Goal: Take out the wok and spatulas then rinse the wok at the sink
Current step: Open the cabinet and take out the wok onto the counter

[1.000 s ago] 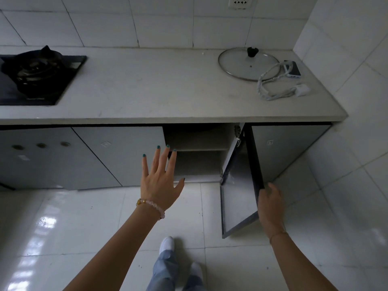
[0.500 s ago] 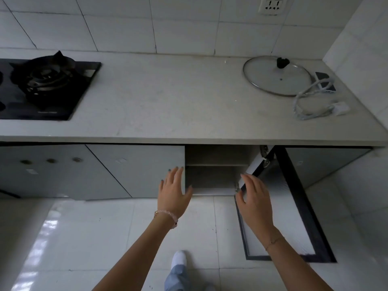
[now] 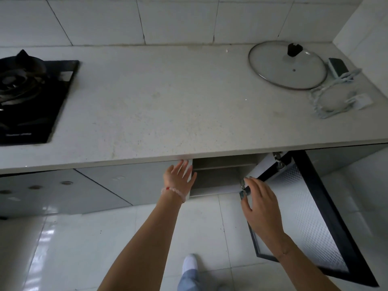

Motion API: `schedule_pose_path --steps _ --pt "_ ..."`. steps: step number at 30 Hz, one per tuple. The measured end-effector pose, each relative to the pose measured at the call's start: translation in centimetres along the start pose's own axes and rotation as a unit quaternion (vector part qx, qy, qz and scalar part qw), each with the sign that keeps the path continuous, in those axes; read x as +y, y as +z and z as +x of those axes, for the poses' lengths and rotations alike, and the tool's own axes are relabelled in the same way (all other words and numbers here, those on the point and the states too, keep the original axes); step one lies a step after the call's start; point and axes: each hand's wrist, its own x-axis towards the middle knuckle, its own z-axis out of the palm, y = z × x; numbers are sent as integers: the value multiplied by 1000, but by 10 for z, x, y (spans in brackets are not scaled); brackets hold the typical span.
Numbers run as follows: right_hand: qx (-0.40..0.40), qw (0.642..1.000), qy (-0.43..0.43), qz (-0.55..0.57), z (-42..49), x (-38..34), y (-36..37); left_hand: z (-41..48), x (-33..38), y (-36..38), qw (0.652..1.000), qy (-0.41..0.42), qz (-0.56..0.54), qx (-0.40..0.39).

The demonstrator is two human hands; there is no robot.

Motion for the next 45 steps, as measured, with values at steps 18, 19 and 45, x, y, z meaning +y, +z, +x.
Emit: schedule_pose_path --steps 18,19,45 --pt "49 993 -63 -92 21 -18 -50 -5 -19 -6 1000 7 -16 21" --pt "51 992 -69 -96 20 -20 -53 -12 -24 -14 999 22 21 32" --pt "29 976 -203 -76 -115 -55 -62 -237 3 -263 848 226 268 398"
